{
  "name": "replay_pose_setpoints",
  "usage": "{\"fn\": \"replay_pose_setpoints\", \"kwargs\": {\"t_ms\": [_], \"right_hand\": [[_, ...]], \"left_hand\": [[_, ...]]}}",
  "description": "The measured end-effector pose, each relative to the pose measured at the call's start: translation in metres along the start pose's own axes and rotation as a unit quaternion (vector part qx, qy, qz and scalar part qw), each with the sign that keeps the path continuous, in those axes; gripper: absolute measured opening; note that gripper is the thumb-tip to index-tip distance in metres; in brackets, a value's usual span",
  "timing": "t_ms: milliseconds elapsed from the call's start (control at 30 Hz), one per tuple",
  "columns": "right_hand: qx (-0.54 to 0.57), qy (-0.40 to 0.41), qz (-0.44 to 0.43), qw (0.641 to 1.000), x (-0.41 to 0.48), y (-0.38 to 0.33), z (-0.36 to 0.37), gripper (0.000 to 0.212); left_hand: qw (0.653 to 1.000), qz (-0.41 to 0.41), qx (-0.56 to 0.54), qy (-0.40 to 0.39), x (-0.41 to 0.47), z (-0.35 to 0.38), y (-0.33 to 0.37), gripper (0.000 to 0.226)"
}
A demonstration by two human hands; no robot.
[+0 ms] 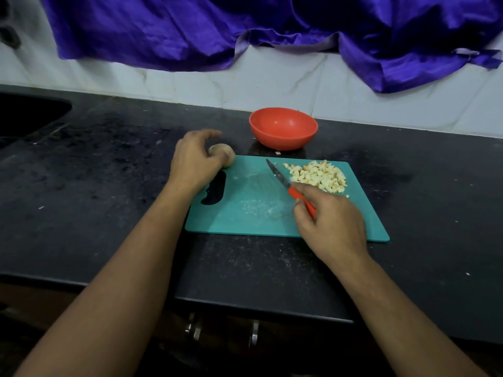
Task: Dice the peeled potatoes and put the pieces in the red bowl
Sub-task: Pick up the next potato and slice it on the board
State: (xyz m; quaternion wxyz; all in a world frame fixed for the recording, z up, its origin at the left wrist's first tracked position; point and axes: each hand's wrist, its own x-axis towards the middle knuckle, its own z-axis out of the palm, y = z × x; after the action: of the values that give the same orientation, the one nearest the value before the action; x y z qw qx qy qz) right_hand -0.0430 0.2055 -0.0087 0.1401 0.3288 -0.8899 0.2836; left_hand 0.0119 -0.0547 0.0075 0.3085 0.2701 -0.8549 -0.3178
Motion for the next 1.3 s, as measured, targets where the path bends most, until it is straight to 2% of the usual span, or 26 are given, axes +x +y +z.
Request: {"fn": "replay_pose_setpoints", "kwargs": {"t_ms": [100, 200, 267, 367, 467, 633, 767, 900, 1067, 1200, 1300], "right_hand": [[0.009, -0.007, 0.006, 1.000, 0.001, 0.001, -0.001, 0.038], [0.014, -0.007, 0.011, 1.000, 0.002, 0.002, 0.000, 0.038], [0.027, -0.004, 0.019, 0.999, 0.002, 0.003, 0.000, 0.038], [0.067, 0.023, 0.050, 0.996, 0.002, 0.005, 0.000, 0.036], [0.079, 0.039, 0.069, 0.994, 0.003, 0.007, -0.001, 0.034], [0.092, 0.040, 0.057, 0.993, 0.002, 0.006, -0.002, 0.034], [0.105, 0.042, 0.056, 0.992, 0.003, 0.010, 0.001, 0.035], [0.226, 0.055, 0.080, 0.969, 0.007, 0.017, 0.009, 0.031], [0.273, 0.065, 0.074, 0.957, 0.006, 0.014, 0.010, 0.019], [0.274, 0.058, 0.082, 0.957, 0.007, 0.012, 0.009, 0.016], [0.270, 0.059, 0.084, 0.957, 0.006, 0.013, 0.009, 0.016]], "left_hand": [[0.996, 0.013, 0.032, -0.076, 0.000, 0.003, 0.000, 0.059], [0.995, 0.038, 0.071, -0.063, 0.000, 0.004, 0.000, 0.058], [0.994, 0.060, 0.049, -0.073, -0.003, 0.004, 0.003, 0.055], [0.984, 0.105, -0.001, -0.141, -0.011, 0.010, 0.014, 0.053], [0.974, 0.143, 0.007, -0.175, -0.016, 0.016, 0.020, 0.055], [0.967, 0.112, -0.066, -0.220, -0.015, 0.009, 0.015, 0.044], [0.960, 0.079, -0.112, -0.245, -0.010, 0.006, 0.008, 0.047], [0.948, 0.079, -0.131, -0.280, -0.007, 0.004, 0.006, 0.050], [0.950, 0.111, -0.091, -0.277, -0.007, 0.006, 0.004, 0.053], [0.962, 0.109, -0.058, -0.242, -0.008, 0.008, 0.004, 0.029], [0.968, 0.119, -0.029, -0.220, -0.008, 0.010, 0.007, 0.025]]}}
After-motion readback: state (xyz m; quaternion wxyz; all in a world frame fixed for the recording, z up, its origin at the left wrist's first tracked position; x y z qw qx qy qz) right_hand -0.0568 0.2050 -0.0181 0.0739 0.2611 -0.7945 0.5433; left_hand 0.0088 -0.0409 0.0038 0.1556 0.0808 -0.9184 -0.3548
